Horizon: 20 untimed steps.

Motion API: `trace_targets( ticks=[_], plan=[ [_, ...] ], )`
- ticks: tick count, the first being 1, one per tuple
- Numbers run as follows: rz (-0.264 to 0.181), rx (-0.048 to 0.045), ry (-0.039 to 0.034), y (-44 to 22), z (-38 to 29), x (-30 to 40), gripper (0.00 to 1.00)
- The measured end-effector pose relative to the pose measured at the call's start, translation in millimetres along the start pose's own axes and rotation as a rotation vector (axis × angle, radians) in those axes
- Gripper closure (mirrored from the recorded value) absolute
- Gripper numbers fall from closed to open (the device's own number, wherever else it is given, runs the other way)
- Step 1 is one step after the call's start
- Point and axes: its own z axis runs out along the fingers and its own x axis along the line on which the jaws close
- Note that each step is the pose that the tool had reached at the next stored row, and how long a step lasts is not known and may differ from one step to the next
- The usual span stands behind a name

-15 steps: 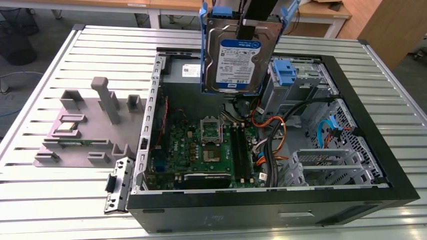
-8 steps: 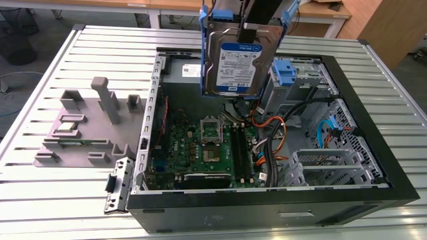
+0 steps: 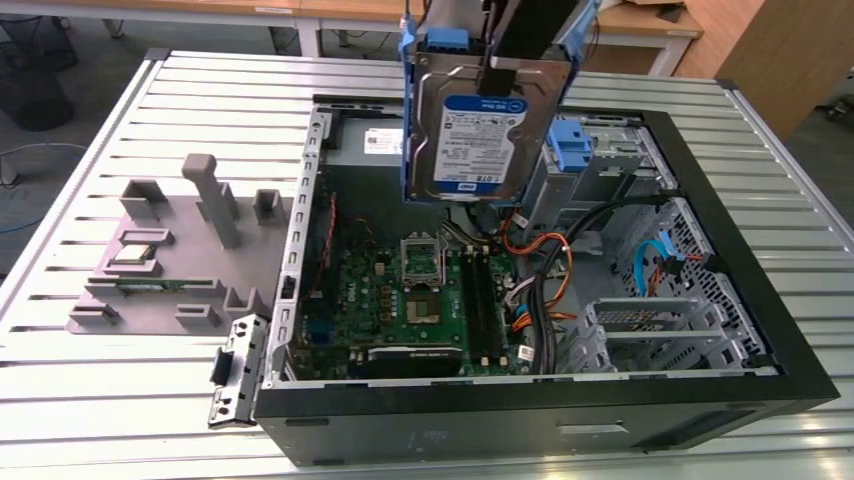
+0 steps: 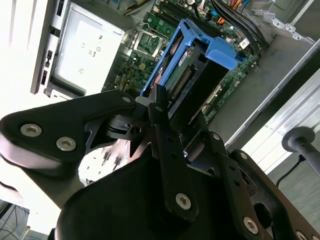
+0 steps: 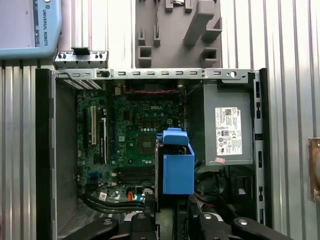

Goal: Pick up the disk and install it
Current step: 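Insert the disk into the insertion slot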

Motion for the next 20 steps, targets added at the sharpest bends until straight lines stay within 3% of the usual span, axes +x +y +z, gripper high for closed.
trace_targets(
  ticks=[20],
  plan=[
    [0.000, 0.0000, 0.0000, -1.9, -1.0, 32.0, 0.65]
  ],
)
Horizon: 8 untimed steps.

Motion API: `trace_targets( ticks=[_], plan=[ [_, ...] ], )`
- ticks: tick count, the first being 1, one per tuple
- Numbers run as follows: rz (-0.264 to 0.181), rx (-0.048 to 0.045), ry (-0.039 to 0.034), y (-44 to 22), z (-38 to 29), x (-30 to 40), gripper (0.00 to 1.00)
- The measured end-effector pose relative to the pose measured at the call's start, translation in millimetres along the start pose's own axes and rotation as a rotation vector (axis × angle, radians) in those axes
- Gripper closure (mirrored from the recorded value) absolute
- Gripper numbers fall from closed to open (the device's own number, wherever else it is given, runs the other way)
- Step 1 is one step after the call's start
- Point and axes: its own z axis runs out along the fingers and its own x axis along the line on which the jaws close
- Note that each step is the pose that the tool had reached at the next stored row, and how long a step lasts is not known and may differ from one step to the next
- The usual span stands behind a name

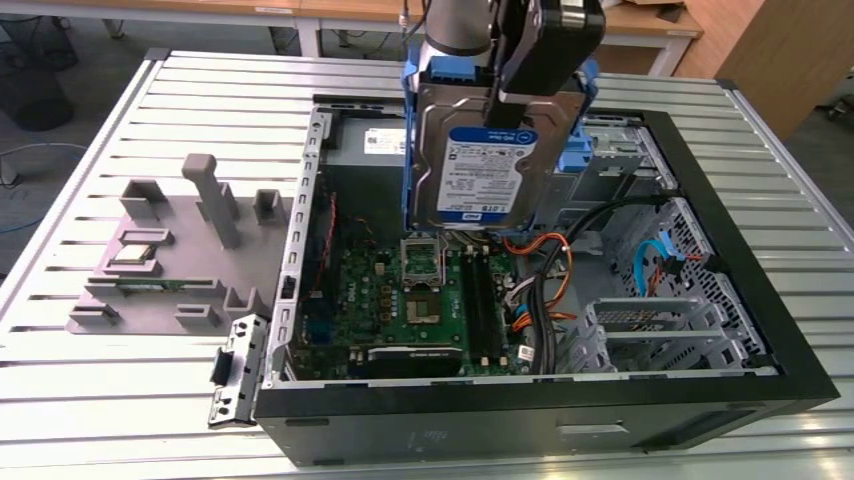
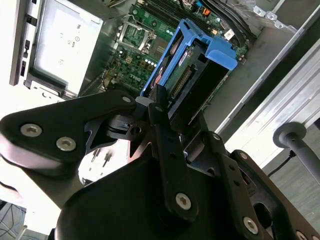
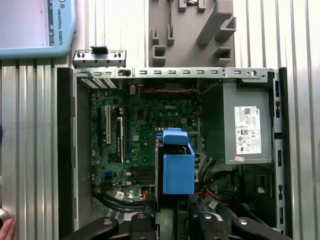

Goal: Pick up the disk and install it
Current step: 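Insert the disk into the insertion slot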

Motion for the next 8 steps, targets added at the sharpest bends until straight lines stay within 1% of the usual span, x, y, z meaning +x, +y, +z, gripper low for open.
trace_targets(
  ticks=[8],
  plan=[
    [0.000, 0.0000, 0.0000, -0.5, -0.2, 10.2, 0.65]
  ],
)
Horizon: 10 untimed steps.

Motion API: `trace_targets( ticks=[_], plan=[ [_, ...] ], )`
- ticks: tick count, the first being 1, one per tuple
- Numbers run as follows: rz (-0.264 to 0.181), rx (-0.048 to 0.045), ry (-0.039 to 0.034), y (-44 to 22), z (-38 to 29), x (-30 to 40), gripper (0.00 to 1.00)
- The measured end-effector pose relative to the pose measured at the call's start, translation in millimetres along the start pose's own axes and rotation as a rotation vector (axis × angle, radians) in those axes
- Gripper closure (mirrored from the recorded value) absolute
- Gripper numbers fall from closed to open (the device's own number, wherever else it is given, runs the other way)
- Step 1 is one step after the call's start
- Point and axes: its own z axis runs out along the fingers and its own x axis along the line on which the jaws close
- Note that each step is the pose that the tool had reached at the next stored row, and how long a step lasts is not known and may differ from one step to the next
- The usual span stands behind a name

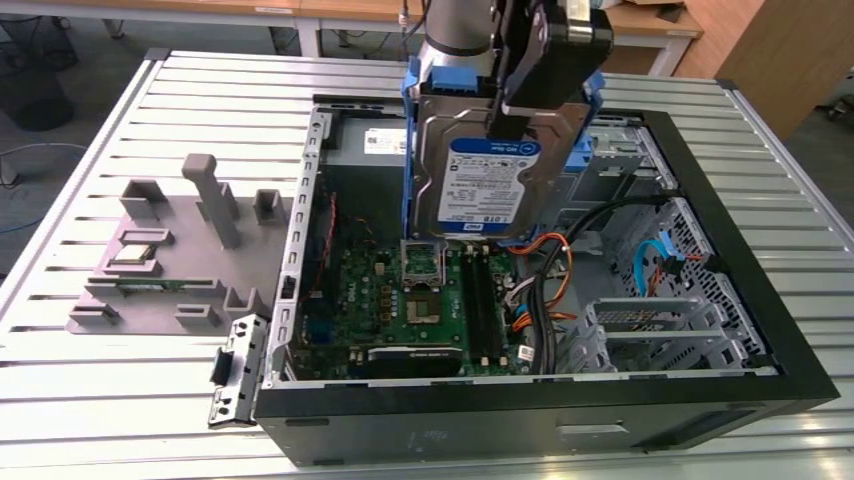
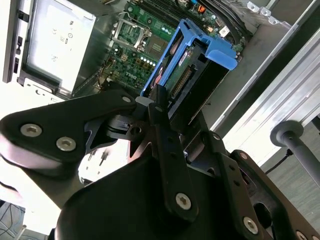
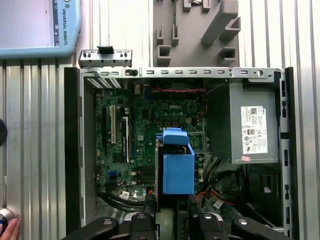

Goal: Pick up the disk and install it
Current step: 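Insert the disk into the insertion slot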

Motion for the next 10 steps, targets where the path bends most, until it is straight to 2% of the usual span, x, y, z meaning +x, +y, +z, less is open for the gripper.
trace_targets(
  ticks=[10],
  plan=[
    [0.000, -0.0001, 0.0000, -1.9, -0.1, 0.3, 0.65]
  ],
)
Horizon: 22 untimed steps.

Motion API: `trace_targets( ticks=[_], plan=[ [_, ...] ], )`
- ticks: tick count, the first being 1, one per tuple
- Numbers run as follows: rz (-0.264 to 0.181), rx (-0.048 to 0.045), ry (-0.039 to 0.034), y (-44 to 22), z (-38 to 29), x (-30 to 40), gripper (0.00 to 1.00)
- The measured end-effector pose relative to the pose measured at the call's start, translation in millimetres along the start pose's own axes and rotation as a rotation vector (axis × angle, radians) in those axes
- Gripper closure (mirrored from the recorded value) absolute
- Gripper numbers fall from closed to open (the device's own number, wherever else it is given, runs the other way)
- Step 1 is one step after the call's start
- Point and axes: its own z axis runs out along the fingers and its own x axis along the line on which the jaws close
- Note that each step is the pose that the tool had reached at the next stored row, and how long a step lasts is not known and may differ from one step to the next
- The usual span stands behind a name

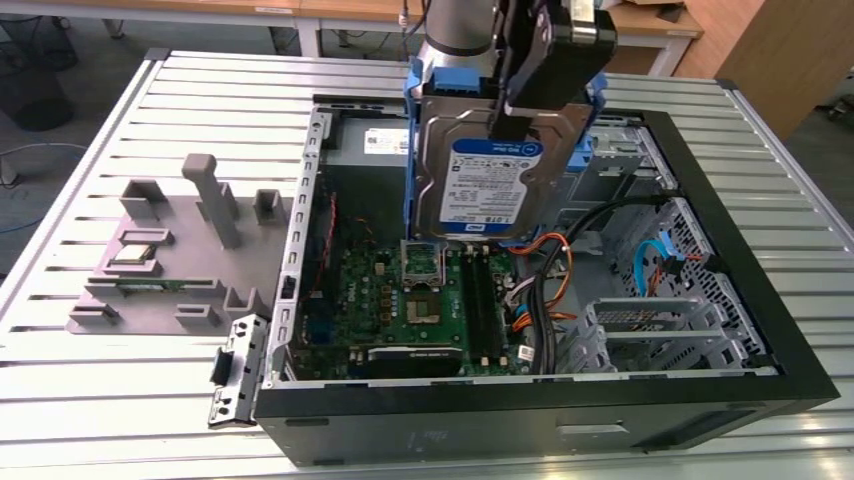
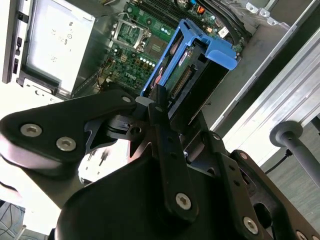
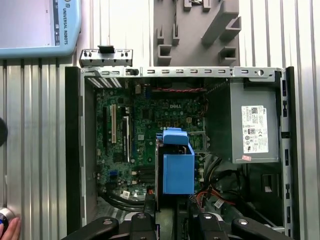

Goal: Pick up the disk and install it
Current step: 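Insert the disk into the insertion slot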

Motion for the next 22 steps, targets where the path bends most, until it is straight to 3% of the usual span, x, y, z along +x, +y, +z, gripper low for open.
trace_targets(
  ticks=[4, 14, 15, 16, 19, 22],
  plan=[
    [0.000, 0.0000, 0.0000, -9.0, -0.2, -0.5, 0.65],
    [0.000, -0.0015, 0.0001, -45.2, -1.2, -1.8, 0.65],
    [0.000, -0.0021, 0.0001, -57.9, -1.5, -2.0, 0.65],
    [0.000, -0.0023, 0.0001, -61.2, -1.6, -2.1, 0.65],
    [0.000, -0.0025, 0.0001, -69.5, -1.8, -2.2, 0.65],
    [0.000, -0.0026, 0.0001, -70.4, -1.8, -2.3, 0.65]
  ],
)
